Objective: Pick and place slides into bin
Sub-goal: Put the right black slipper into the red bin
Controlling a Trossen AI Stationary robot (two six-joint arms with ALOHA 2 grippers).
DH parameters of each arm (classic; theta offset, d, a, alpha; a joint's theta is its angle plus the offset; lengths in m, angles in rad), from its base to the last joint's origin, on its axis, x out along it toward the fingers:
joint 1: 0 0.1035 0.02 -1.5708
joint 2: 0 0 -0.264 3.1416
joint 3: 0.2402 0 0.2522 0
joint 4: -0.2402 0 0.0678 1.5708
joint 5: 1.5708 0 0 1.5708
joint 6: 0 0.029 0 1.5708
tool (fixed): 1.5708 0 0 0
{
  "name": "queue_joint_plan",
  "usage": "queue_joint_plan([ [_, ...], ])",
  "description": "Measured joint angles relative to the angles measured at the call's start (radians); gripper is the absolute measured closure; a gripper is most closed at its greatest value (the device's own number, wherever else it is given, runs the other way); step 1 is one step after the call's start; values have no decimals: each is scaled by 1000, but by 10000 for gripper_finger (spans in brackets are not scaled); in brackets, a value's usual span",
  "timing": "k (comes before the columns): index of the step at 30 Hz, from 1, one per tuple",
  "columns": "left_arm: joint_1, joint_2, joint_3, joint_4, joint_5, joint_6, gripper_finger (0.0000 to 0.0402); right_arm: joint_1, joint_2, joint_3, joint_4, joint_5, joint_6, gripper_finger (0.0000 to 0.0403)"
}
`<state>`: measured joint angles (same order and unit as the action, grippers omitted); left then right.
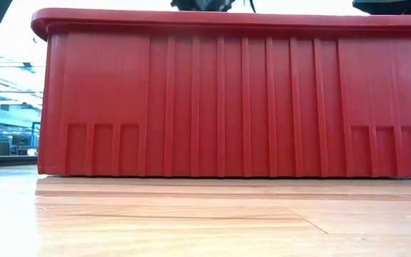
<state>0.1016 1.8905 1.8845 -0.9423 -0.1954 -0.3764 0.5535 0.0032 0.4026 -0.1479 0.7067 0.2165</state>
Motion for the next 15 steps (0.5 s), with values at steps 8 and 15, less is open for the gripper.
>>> queue_joint_plan([
  [8,50,107,23,-70,35,-89,401,0,0,0,-11,0,0,403],
  [15,47,161,23,-47,36,-84,401,0,0,0,-50,0,3,403],
])
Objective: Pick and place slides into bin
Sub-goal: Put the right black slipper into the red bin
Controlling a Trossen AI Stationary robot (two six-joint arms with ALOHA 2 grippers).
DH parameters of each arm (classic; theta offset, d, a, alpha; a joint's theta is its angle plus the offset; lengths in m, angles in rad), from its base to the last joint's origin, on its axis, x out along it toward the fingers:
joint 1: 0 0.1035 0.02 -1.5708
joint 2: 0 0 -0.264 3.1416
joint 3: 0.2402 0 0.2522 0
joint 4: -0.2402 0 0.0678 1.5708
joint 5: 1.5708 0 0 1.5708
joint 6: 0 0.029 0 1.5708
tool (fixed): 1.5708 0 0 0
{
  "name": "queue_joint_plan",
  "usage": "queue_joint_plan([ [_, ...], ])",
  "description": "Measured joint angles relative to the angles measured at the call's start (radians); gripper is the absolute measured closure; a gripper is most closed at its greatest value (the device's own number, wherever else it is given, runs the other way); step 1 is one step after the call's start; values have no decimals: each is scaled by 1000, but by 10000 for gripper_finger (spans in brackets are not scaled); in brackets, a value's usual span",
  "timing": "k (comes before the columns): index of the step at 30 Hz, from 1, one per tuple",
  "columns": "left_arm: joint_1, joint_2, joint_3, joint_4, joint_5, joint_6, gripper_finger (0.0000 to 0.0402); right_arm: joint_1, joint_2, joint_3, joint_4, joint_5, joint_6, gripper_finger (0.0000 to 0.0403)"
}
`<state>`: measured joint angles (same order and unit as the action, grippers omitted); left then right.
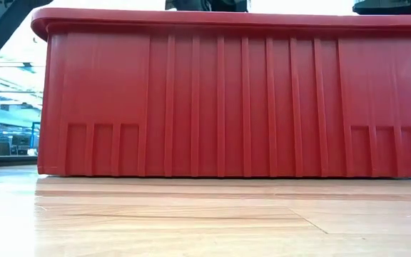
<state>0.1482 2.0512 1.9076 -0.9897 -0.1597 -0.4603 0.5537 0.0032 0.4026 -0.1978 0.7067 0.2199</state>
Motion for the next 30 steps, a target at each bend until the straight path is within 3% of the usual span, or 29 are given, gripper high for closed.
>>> queue_joint_plan([
  [22,8,105,0,11,57,-55,398,0,0,0,-2,-1,4,403],
  [30,8,105,0,27,108,-31,317,0,0,0,-2,-1,4,403],
])
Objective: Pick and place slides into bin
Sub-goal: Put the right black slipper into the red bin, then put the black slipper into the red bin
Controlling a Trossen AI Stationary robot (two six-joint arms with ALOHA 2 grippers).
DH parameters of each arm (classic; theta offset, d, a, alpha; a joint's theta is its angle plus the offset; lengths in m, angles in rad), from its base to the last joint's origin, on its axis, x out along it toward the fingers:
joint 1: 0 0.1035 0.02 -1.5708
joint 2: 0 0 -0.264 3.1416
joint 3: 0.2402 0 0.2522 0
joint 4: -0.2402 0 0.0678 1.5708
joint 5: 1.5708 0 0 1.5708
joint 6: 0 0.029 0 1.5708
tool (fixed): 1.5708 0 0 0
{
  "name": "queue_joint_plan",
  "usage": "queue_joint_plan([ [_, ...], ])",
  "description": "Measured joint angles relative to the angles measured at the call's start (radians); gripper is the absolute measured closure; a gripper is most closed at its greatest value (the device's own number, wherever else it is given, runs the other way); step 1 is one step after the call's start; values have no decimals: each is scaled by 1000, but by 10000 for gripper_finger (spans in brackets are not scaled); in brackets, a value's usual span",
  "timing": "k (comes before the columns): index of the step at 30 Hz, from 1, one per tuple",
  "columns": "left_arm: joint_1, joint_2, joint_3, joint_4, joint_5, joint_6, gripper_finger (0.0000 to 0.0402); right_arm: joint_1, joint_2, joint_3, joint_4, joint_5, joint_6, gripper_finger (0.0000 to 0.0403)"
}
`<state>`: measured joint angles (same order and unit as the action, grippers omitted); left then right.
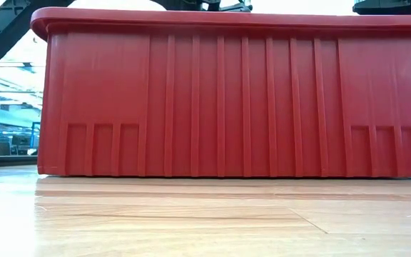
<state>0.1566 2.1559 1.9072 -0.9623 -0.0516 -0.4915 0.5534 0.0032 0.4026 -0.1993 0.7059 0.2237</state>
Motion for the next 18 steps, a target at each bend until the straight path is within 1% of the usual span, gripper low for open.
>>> queue_joint_plan([
  [7,0,-12,-1,11,12,-7,205,0,0,0,0,0,0,403],
  [10,0,-34,-1,23,15,0,166,0,0,0,0,0,0,403],
  [14,2,-75,-1,55,18,35,129,0,0,-1,0,0,0,403],
  [18,5,-128,-1,60,18,69,105,0,0,-1,-1,-1,0,403],
])
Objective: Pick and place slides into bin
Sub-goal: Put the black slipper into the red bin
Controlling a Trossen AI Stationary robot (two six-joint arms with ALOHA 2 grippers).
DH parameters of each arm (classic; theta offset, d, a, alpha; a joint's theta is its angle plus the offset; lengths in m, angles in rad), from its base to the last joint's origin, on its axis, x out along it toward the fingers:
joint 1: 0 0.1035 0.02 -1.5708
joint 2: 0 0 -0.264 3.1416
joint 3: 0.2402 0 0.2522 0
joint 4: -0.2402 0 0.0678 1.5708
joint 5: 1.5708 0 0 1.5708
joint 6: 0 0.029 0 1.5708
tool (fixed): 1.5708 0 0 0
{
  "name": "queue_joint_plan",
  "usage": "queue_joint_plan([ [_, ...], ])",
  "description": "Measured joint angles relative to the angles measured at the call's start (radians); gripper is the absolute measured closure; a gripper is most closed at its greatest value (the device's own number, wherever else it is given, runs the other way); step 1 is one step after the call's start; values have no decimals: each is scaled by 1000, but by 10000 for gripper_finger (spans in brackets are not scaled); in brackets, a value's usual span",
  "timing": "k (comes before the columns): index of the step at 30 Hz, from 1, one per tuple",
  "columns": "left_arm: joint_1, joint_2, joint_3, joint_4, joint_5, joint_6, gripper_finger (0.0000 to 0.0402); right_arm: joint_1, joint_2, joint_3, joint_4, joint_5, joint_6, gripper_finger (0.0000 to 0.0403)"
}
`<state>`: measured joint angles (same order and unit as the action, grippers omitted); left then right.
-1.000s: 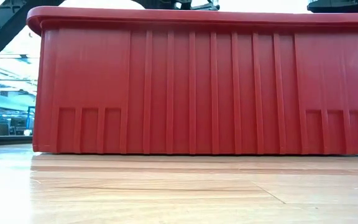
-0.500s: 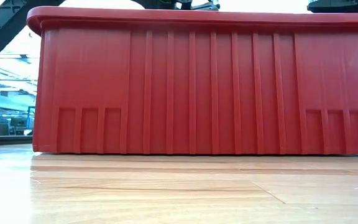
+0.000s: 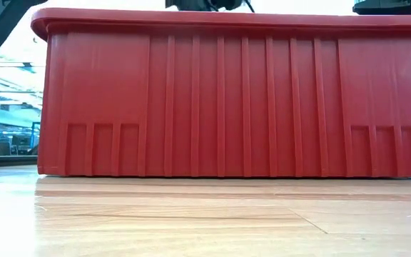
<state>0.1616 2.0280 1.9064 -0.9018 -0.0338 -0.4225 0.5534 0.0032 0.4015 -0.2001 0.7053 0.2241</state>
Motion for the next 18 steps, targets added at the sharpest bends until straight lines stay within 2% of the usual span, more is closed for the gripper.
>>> queue_joint_plan([
  [3,9,-44,0,-40,-28,23,100,0,0,0,0,0,0,403],
  [6,19,-90,0,-121,-100,66,123,0,0,0,0,0,0,403],
  [8,26,-110,1,-179,-142,91,160,0,0,0,0,0,0,403],
  [10,33,-114,1,-246,-152,107,213,0,0,0,0,0,0,403],
  [14,37,-109,1,-350,-135,135,353,0,0,0,0,0,0,403],
  [15,33,-105,1,-358,-121,140,377,0,0,0,0,0,0,403],
  [18,23,-97,0,-363,-58,140,387,0,0,0,0,0,0,403],
])
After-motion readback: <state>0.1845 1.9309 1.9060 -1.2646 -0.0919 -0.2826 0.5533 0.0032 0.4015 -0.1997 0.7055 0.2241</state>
